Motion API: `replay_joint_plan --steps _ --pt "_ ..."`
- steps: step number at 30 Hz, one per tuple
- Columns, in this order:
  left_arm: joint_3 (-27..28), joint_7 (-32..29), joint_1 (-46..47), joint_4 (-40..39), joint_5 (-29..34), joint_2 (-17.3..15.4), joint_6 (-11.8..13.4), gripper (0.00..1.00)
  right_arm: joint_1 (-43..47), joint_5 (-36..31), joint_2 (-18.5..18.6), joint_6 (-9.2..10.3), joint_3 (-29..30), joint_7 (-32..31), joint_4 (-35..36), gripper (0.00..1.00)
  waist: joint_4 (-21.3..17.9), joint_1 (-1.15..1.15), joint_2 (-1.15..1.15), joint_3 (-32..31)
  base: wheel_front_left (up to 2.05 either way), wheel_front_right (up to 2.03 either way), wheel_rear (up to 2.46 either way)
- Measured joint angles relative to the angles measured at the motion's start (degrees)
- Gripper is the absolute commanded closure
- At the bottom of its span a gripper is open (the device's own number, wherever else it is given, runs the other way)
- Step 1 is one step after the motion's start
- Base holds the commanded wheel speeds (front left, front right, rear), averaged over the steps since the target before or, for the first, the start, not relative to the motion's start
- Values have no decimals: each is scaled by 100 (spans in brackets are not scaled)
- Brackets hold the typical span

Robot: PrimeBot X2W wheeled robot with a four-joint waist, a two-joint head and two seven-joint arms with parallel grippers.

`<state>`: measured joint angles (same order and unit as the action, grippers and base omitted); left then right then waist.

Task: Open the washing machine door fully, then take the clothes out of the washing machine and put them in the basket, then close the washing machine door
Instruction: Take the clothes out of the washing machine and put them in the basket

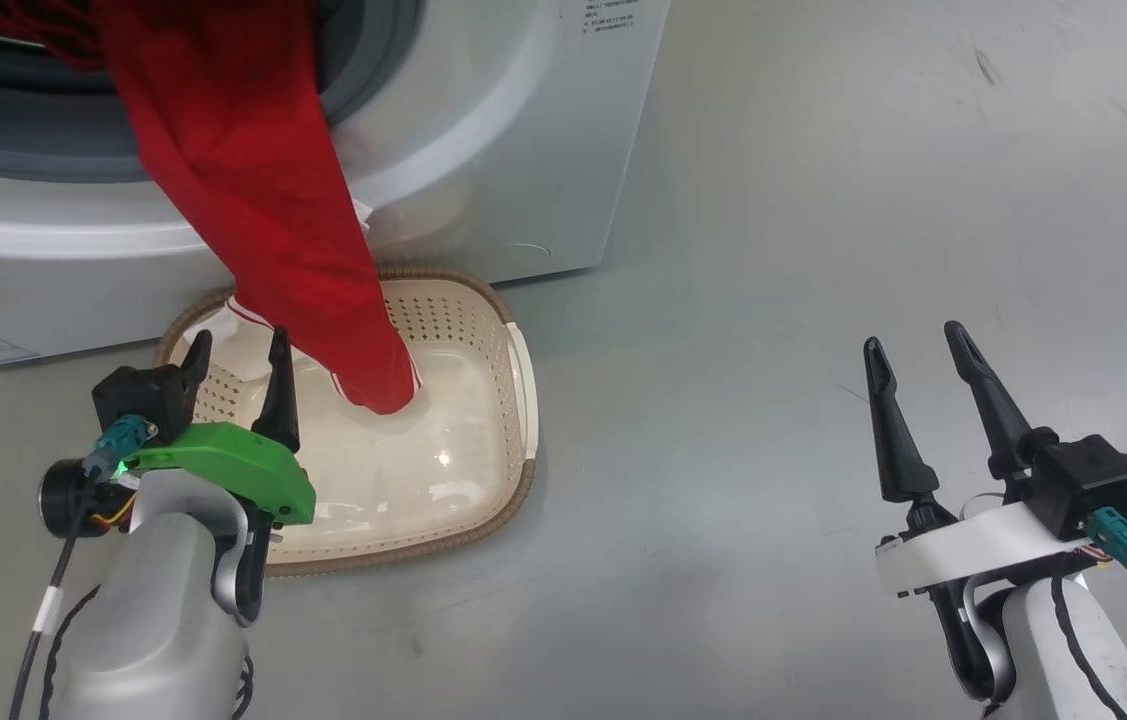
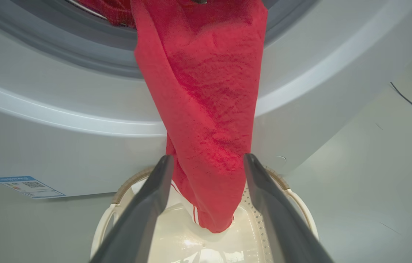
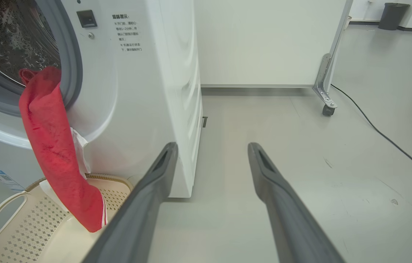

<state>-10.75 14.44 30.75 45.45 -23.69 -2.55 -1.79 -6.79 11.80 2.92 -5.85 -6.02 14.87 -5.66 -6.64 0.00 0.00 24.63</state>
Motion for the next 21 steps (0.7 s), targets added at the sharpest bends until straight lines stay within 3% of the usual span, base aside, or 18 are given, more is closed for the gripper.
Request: replay_joint_plan --steps 6,21 --pt "73 0 -261 -753 187 9 42 0 149 -53 32 -7 4 -1 -148 0 193 0 0 -301 0 0 0" --pt "-57 0 -1468 -1784 513 23 119 0 566 -96 41 -7 9 -1 -404 0 585 0 0 -1100 0 0 0"
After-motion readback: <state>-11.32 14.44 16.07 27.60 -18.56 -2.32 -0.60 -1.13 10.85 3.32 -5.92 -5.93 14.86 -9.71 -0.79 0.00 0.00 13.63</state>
